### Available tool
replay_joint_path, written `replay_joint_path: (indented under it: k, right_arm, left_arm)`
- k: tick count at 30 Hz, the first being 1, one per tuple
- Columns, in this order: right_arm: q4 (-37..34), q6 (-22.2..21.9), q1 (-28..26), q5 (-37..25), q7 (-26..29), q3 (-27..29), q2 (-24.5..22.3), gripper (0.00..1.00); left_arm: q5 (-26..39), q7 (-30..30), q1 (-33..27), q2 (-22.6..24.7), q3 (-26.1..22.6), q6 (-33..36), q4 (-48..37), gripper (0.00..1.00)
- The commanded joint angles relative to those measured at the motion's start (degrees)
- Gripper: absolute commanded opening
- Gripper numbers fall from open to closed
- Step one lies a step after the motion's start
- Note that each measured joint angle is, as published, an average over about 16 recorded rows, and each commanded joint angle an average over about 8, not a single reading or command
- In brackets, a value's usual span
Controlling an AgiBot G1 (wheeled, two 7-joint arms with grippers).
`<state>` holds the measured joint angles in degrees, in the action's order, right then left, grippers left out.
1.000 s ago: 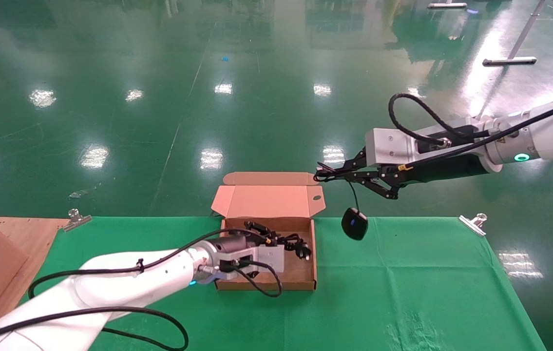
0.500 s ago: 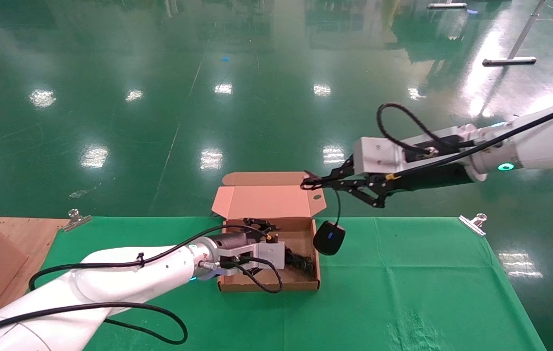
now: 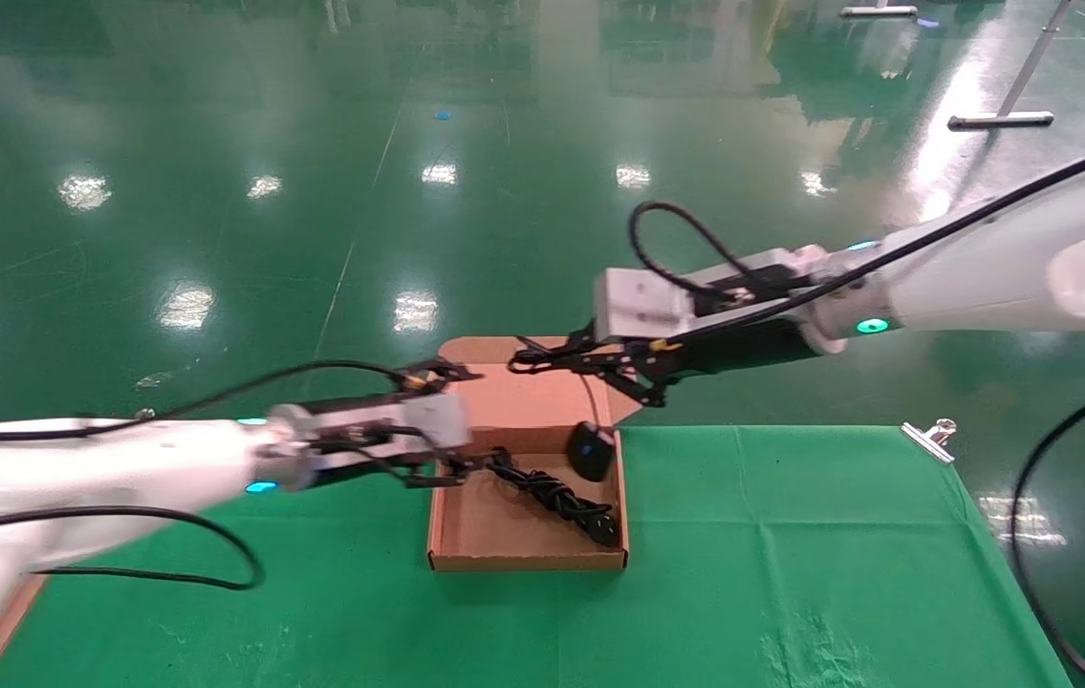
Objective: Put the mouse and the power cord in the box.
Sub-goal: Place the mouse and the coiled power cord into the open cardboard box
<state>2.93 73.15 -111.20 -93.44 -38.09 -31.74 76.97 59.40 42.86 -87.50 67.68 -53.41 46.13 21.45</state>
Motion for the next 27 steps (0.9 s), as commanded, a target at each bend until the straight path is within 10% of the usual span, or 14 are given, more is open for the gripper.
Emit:
replay_joint_path:
  k: [1,17,27]
  right_arm:
    - [0.1,-0.9,0.5,0.2,0.5,0.3,1.0,0.00]
    - [27.6,-19.3,15.8,10.2,15.9,-15.7,2.1,0.00]
    - [29.1,-29.7,17.9,13.4,22.5,-30.0,1.7,0.00]
  left_arm:
    - [-2.1,1.5,-0.4,-2.5,1.5,3.4,-0.1,1.00]
    - [-9.9,3.4,2.4,-16.0,6.7,14.9,-2.5,1.00]
    - [-10.2,5.9,2.9,-15.3,6.9,15.7,-7.0,1.00]
